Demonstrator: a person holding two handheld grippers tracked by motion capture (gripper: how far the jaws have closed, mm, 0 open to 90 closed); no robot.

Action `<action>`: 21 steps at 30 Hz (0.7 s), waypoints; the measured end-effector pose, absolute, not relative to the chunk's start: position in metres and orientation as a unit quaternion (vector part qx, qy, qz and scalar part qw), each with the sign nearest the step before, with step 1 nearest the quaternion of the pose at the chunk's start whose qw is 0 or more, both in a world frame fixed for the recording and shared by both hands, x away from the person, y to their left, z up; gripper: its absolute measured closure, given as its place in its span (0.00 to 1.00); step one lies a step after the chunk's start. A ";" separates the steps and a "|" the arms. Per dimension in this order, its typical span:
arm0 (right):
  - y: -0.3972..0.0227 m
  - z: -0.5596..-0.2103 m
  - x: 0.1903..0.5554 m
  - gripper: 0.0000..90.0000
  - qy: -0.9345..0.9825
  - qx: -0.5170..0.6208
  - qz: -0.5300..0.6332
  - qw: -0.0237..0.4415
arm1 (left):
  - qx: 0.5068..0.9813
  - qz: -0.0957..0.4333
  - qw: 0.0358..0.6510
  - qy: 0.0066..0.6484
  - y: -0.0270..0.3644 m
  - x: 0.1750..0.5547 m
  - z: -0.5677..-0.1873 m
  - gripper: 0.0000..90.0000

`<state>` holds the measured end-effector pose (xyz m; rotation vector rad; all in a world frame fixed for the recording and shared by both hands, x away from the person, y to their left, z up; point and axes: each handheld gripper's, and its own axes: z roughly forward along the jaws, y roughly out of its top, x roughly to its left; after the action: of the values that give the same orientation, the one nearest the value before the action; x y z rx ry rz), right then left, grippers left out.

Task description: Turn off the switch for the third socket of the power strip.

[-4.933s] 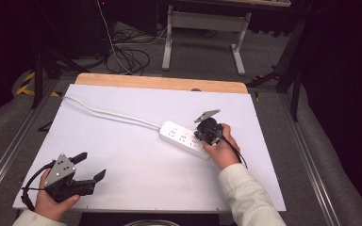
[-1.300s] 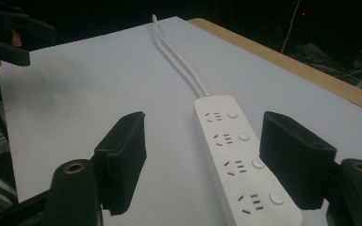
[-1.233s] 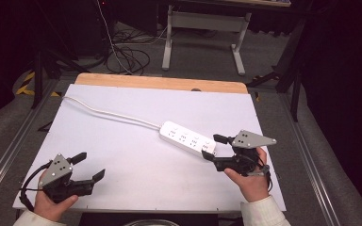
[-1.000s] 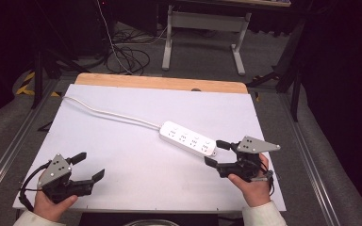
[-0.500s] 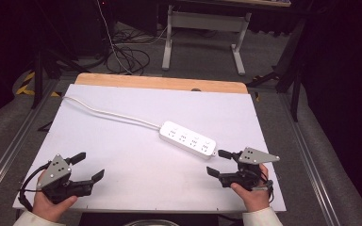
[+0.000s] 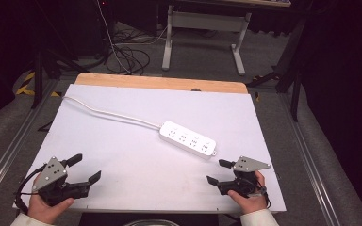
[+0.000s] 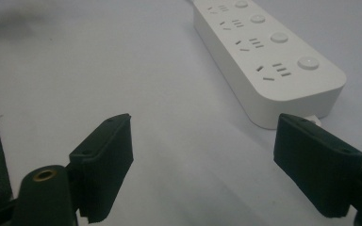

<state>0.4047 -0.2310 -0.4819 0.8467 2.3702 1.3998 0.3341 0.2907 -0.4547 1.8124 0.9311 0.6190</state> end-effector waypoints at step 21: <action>-0.232 -0.475 0.401 0.20 0.817 0.281 0.480 0.154 | 0.741 0.248 0.496 0.379 0.291 0.339 -0.459 0.16</action>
<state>0.4011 -0.2324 -0.4750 0.8042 2.3416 1.3761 0.3387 0.2915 -0.4590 1.7960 0.9175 0.6000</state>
